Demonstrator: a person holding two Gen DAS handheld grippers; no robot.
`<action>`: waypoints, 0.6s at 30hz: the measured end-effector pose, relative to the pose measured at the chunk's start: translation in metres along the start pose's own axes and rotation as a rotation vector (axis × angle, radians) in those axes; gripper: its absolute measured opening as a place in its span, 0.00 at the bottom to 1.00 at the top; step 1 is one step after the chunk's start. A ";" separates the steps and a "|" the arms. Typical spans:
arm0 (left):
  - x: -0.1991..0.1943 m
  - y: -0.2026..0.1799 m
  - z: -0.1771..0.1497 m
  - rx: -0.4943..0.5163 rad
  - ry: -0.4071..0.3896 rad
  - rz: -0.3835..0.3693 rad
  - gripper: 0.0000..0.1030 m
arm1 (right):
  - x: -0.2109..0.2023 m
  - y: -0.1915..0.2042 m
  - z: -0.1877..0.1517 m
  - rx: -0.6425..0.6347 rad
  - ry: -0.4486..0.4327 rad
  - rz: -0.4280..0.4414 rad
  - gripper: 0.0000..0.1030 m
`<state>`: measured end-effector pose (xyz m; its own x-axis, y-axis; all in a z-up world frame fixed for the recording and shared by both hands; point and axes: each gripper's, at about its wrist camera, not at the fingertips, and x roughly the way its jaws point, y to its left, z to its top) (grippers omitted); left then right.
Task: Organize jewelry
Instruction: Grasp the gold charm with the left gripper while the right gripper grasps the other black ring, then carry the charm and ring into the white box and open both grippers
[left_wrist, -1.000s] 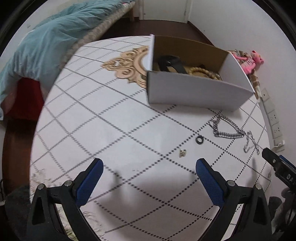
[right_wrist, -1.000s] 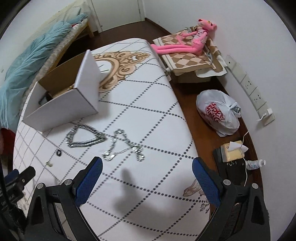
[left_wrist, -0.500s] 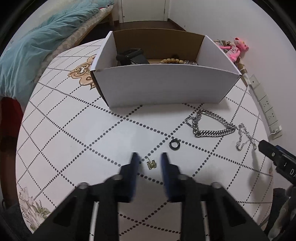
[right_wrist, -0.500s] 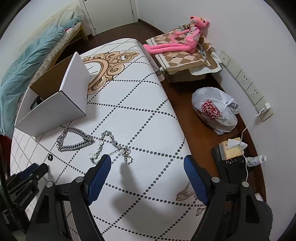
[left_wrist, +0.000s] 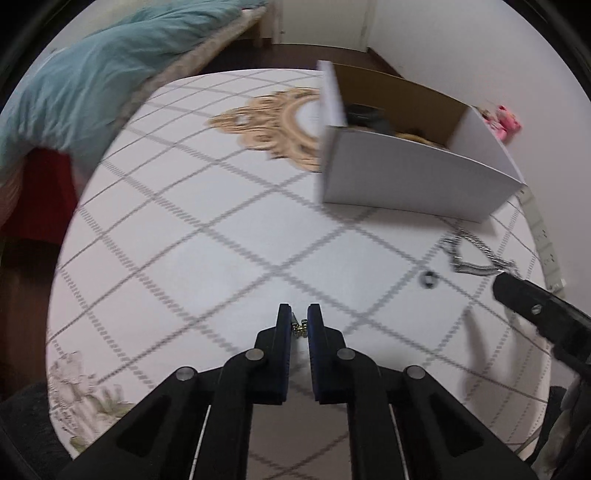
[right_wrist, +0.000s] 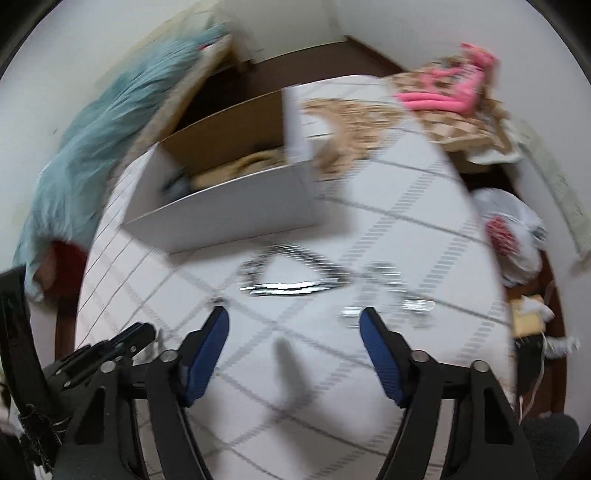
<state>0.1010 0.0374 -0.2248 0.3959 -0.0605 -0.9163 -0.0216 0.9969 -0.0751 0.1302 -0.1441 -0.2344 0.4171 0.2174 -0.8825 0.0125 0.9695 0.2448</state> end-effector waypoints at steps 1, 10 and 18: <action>-0.001 0.009 0.000 -0.014 -0.001 0.009 0.06 | 0.006 0.010 -0.001 -0.023 0.004 0.002 0.54; -0.007 0.035 -0.002 -0.049 -0.013 0.035 0.06 | 0.043 0.070 -0.008 -0.203 -0.017 -0.100 0.41; -0.006 0.034 -0.004 -0.060 -0.008 0.024 0.06 | 0.044 0.076 -0.012 -0.265 -0.046 -0.157 0.13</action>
<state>0.0945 0.0719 -0.2230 0.4016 -0.0356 -0.9151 -0.0865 0.9933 -0.0766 0.1384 -0.0591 -0.2599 0.4699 0.0632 -0.8804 -0.1547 0.9879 -0.0117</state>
